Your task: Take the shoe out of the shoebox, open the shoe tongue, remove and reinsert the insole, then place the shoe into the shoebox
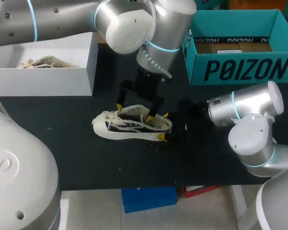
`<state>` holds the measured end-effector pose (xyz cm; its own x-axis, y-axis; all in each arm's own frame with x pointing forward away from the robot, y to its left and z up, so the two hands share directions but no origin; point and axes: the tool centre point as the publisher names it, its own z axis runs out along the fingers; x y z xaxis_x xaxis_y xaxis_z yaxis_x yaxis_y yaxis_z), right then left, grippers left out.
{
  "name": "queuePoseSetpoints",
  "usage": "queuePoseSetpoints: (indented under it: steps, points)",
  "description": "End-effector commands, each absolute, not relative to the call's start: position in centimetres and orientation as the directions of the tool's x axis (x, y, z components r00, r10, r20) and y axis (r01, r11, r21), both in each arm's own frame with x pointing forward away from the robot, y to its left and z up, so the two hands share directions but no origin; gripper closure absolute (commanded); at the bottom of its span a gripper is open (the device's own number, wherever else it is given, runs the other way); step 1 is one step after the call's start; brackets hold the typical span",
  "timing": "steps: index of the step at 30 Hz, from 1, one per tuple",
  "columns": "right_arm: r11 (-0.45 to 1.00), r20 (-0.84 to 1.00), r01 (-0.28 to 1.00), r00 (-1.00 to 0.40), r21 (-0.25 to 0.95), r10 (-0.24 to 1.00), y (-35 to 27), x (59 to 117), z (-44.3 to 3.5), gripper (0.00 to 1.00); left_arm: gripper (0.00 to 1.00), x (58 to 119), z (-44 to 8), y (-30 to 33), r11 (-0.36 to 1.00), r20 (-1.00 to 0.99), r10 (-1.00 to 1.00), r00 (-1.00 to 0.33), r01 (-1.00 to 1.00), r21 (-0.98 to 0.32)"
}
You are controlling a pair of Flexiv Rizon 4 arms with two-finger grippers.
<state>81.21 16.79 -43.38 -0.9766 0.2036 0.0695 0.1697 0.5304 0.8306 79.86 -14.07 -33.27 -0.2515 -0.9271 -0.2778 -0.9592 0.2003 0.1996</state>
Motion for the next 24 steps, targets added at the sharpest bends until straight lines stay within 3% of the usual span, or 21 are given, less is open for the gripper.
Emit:
queuePoseSetpoints:
  steps: [1,19,22,24]
  points:
    - [0.534,0.071,0.172,-0.976,0.828,0.205,16.9,81.4,-43.4,1.0,0.0,79.6,-34.2,-14.5,0.19,-0.325,-0.914,-0.244,-0.964,0.188]
    - [0.534,0.071,0.172,-0.976,0.828,0.205,16.9,81.4,-43.4,1.0,0.0,79.7,-36.7,-13.3,0.172,-0.409,-0.89,-0.2,-0.98,0.105]
    - [0.534,0.071,0.172,-0.976,0.828,0.205,16.9,81.4,-43.4,1.0,0.16,79.7,-36.9,-13.3,0.173,-0.416,-0.886,-0.202,-0.979,0.108]
    - [0.534,0.071,0.172,-0.976,0.828,0.205,16.9,81.4,-43.4,1.0,0.52,79.8,-37.1,-13.3,0.178,-0.427,-0.88,-0.208,-0.978,0.109]
